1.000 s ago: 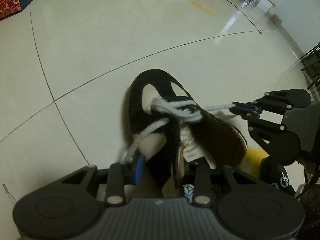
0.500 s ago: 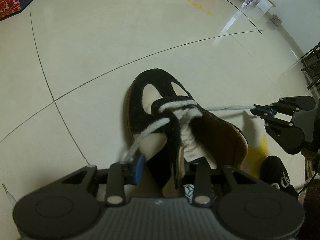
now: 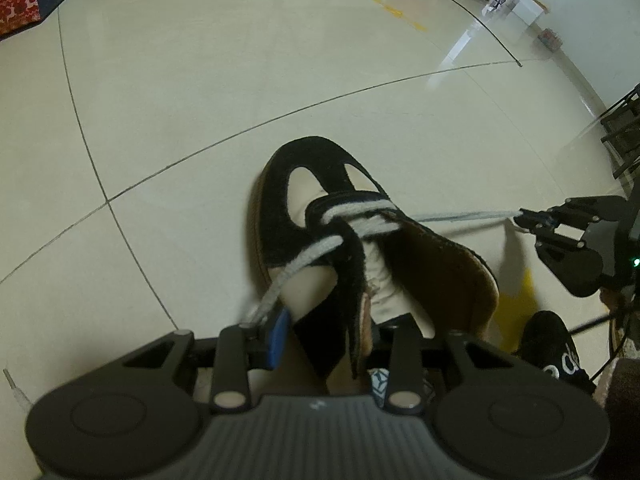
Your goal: Lace up shoes with both hands
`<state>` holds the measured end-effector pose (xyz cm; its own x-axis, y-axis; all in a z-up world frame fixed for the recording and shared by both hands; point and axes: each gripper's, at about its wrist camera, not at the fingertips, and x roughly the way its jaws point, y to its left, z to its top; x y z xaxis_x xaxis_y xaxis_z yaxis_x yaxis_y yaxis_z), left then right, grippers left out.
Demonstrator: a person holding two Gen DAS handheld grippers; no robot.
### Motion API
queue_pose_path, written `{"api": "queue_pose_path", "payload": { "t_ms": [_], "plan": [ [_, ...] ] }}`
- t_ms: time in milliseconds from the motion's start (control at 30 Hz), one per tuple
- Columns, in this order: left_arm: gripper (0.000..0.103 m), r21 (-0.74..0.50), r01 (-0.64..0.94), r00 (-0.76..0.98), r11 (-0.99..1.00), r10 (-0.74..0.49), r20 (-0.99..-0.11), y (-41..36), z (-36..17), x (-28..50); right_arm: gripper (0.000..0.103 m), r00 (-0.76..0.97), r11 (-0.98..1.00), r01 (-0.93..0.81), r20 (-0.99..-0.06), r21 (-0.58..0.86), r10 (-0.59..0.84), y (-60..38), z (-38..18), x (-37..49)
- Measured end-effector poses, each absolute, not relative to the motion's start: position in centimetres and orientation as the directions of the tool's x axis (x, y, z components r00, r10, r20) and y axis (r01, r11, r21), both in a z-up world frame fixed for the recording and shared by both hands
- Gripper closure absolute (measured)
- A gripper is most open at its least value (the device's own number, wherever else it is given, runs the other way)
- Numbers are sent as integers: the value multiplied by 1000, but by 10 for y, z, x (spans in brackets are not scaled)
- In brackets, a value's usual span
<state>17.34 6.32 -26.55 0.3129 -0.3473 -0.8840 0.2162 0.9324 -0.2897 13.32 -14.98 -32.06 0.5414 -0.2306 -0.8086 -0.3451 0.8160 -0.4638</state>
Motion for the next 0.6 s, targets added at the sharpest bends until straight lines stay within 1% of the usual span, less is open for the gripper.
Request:
{"api": "queue_pose_path", "payload": {
  "t_ms": [167, 267, 333, 400, 467, 600],
  "plan": [
    [66, -287, 223, 313, 931, -348, -884, 64, -264, 172, 102, 515, 821, -332, -818, -465, -255, -148, -325, 134],
    [66, -318, 252, 291, 914, -385, -876, 68, -259, 171, 101, 517, 822, -361, -828, -441, -217, -144, -323, 128],
    [66, -374, 274, 279, 886, -445, -851, 76, -251, 168, 95, 517, 822, -370, -831, -432, -204, -143, -319, 125],
    [66, -402, 314, 275, 860, -488, -828, 84, -241, 162, 74, 525, 821, -381, -831, -425, -186, -141, -314, 122],
    [66, -398, 349, 281, 849, -500, -819, 92, -233, 158, 71, 535, 822, -397, -830, -408, -154, -138, -308, 119],
    [63, -398, 391, 285, 830, -520, -805, 105, -227, 157, 71, 554, 816, -447, -829, -366, -69, -119, -296, 115]
  ]
}}
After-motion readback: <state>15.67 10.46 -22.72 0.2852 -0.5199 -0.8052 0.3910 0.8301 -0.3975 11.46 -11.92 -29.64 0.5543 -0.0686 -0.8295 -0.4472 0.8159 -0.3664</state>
